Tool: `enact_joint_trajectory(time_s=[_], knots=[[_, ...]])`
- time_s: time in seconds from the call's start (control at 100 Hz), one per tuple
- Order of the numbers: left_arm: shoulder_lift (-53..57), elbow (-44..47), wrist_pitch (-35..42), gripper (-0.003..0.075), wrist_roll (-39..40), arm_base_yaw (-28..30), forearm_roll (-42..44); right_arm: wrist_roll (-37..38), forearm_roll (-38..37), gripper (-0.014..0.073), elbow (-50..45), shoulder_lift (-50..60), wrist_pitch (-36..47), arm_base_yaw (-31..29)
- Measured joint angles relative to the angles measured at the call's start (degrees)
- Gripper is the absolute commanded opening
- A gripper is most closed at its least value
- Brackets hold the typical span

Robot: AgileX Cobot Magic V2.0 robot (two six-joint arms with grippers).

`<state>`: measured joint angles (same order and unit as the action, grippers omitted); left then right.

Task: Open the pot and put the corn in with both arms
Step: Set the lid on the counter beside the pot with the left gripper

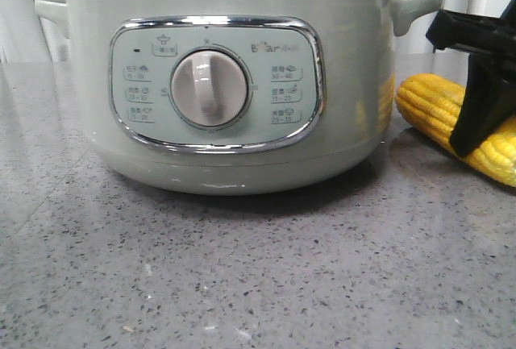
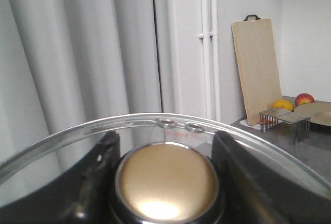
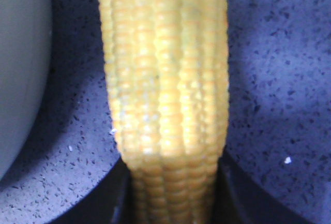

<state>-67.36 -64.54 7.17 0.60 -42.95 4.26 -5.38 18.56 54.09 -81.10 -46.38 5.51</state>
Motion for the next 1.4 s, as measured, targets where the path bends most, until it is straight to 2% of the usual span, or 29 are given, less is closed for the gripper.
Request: enact_joint_trajectory(time_s=[0.14, 0.38, 0.56, 0.75, 0.98, 1.18, 1.4], knots=[[9.06, -0.13, -9.34, -0.002, -2.47, 3.28, 0.08, -0.18, -0.36, 0.0017, 0.13, 0.46, -1.5, 0.0], [23.52, 2.85, -22.93, -0.002, -3.13, 13.92, 0.12, -0.18, -1.06, 0.0017, 0.23, 9.2, -5.63, 0.0], [32.39, 10.32, -25.88, -0.002, -3.13, 19.9, 0.22, 0.09, -1.72, 0.0017, 2.79, 16.96, -15.36, 0.0], [39.09, 20.65, -27.35, -0.002, -3.13, 23.05, -0.38, 0.09, -2.13, 0.0017, 8.0, 24.82, -23.11, 0.0], [41.55, 31.77, -26.3, -0.002, -3.13, 23.58, -4.26, -0.49, 3.82, 0.0017, 15.94, 29.18, -25.37, 0.08], [39.74, 40.89, -16.42, -0.002, -3.13, 23.69, -6.02, -2.4, 9.33, 0.0017, 20.51, 24.47, -25.9, 2.21], [35.64, 45.36, -7.96, -0.002, -3.13, 23.69, -6.02, -3.96, 10.62, 0.0017, 24.98, 16.41, -23.25, 8.77]])
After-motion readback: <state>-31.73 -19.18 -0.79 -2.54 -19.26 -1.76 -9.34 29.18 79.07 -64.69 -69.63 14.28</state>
